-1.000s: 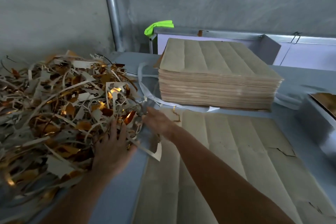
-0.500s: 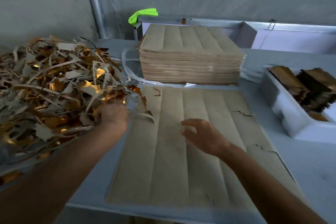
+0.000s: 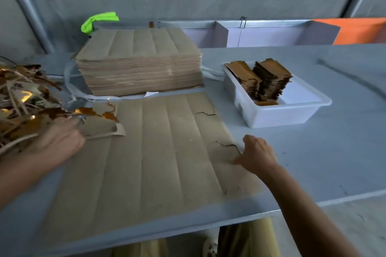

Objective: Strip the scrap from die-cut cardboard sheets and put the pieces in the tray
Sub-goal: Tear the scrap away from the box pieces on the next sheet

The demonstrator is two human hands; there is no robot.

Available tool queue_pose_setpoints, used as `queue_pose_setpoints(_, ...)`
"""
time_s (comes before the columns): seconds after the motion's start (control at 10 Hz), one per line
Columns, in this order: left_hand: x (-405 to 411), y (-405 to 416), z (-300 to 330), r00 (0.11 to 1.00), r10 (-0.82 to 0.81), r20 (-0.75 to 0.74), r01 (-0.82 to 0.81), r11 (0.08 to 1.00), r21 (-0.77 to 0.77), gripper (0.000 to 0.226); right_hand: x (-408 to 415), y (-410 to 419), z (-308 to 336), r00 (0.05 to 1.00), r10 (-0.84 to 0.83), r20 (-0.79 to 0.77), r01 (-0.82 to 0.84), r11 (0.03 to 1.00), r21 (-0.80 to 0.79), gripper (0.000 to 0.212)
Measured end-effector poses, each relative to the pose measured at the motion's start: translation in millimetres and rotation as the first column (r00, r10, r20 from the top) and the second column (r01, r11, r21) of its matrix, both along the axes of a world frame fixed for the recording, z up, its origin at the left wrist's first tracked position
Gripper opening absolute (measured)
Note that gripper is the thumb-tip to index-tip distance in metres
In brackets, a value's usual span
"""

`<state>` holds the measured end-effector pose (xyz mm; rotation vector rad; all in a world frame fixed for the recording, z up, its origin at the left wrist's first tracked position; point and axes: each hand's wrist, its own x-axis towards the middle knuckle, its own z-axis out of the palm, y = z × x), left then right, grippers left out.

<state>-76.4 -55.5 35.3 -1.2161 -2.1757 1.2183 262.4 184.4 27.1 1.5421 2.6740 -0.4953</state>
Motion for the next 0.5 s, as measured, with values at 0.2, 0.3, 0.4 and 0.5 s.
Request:
queue_pose_setpoints(0.2,-19,-7,0,0.992,-0.051,0.111,0.016,0.956,0.294,0.034,-6,14,4,0.998,-0.040,-0.037,0.033,0.985,-0.172,0.027)
queue_pose_setpoints(0.3,-43,-7,-4,0.919,0.124,0.375,-0.240,0.929,0.283,0.035,-8,14,1,1.000,-0.007,0.009,0.008,0.985,-0.170,0.017)
queue_pose_setpoints(0.4,-46,-17,-5,0.967,0.026,0.253,-0.111,0.938,0.329,0.017,-6,12,-6,0.999,0.042,-0.003,-0.042,0.996,-0.083,0.012)
queue_pose_setpoints(0.5,-12,-23,1,0.920,-0.391,-0.031,0.320,0.700,0.639,0.009,-7,7,-7,0.998,0.053,0.013,-0.054,0.998,0.034,0.022)
